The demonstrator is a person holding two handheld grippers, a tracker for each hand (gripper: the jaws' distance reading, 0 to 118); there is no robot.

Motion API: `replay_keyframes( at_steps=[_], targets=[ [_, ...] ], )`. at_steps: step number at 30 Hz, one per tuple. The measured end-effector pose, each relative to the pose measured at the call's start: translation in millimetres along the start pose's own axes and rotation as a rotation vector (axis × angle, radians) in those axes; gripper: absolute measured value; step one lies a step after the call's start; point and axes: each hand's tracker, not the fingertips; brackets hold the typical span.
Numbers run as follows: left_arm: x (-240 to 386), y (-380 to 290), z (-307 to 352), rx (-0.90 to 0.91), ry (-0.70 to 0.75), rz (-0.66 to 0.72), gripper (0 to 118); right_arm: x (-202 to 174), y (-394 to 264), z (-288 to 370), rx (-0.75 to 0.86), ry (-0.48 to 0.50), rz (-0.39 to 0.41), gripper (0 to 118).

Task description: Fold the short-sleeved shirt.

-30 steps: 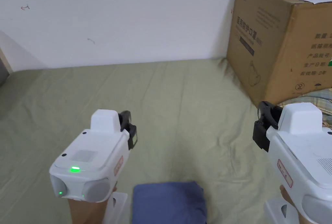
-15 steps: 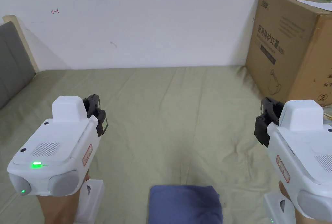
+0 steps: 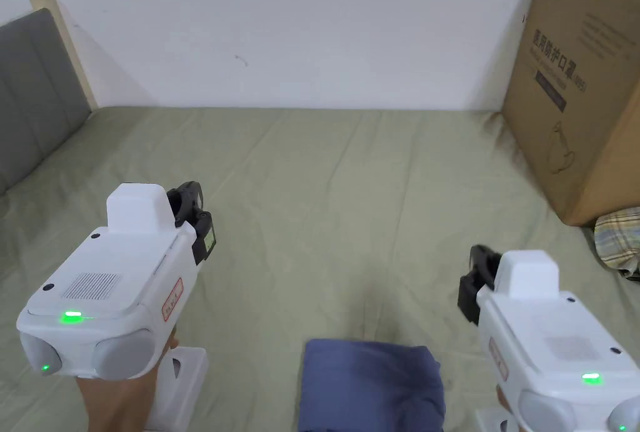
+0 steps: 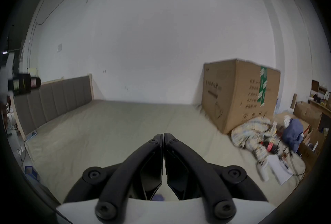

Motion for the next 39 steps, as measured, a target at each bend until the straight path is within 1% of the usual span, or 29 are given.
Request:
replay_keyframes(
  at_steps=[4,7,8,9,10,12,15,17,18,19,20,21,24,25,26,27,28,29,31,32,35,39],
  targets=[
    [-4.3,-5.4,-1.7,-0.025,0.003,0.004,0,-13.8,-51.4,-25.4,-0.125,0.050,-0.007,1],
    [-7.9,-12.1,-4.7,-0.054,0.002,0.017,0,-27.0,-87.4,-40.9,-0.207,0.086,0.034,1],
    [-8.8,-15.4,-6.0,-0.066,0.002,0.018,0,-30.7,-98.8,-45.7,-0.241,0.100,0.026,1],
    [-9.5,-19.0,-7.1,-0.076,0.002,0.018,0,-33.5,-110.0,-49.8,-0.276,0.103,0.006,1],
    [-10.2,-22.1,-8.3,-0.089,0.000,0.018,0,-36.1,-119.3,-53.2,-0.297,0.101,0.005,1],
    [-10.9,-29.2,-10.7,-0.121,-0.007,0.031,0,-41.1,-138.2,-58.8,-0.351,0.087,0.035,1],
    [-11.5,-41.6,-13.8,-0.176,-0.028,0.070,0,-40.9,-160.0,-60.3,-0.396,0.108,0.034,1],
    [-10.5,-51.8,-17.3,-0.215,-0.052,0.099,0,-39.7,-174.8,-62.3,-0.440,0.086,0.050,1],
    [-9.5,-57.4,-20.0,-0.248,-0.067,0.120,0,-37.3,-183.7,-65.8,-0.470,0.079,0.039,1],
    [-7.9,-61.7,-22.1,-0.279,-0.087,0.144,1,-34.5,-190.5,-68.6,-0.467,0.083,0.018,1],
    [-6.9,-67.9,-25.5,-0.311,-0.111,0.184,1,-31.6,-193.4,-69.4,-0.437,0.089,-0.013,1],
    [-6.0,-74.9,-29.5,-0.351,-0.141,0.229,3,-29.1,-194.2,-70.1,-0.424,0.096,-0.011,1],
    [-0.3,-95.5,-42.4,-0.485,-0.217,0.383,18,-31.0,-192.1,-71.9,-0.437,0.103,0.028,1],
    [1.1,-103.4,-47.4,-0.527,-0.235,0.423,21,-30.6,-192.0,-71.0,-0.436,0.103,0.026,1],
    [3.5,-114.4,-54.8,-0.591,-0.256,0.466,21,-29.2,-193.2,-70.1,-0.432,0.105,0.021,1],
    [2.9,-126.6,-63.3,-0.659,-0.265,0.490,31,-27.6,-194.9,-69.8,-0.428,0.107,0.009,1],
    [5.5,-137.9,-70.7,-0.715,-0.273,0.520,50,-27.5,-194.9,-68.8,-0.424,0.104,-0.001,1],
    [8.1,-150.4,-79.3,-0.786,-0.295,0.543,66,-28.0,-194.2,-67.5,-0.421,0.103,-0.005,1],
    [12.3,-173.1,-92.8,-0.888,-0.310,0.589,93,-27.9,-193.9,-66.9,-0.418,0.104,-0.006,1],
    [13.8,-183.0,-99.7,-0.933,-0.331,0.600,96,-27.5,-194.0,-66.9,-0.417,0.105,-0.008,1],
    [11.7,-217.2,-121.8,-0.999,-0.371,0.597,96,-25.6,-194.1,-66.8,-0.419,0.110,-0.018,1],
    [19.5,-237.0,-137.0,-1.093,-0.382,0.562,96,-25.6,-194.0,-65.1,-0.414,0.114,-0.019,1]
  ],
)
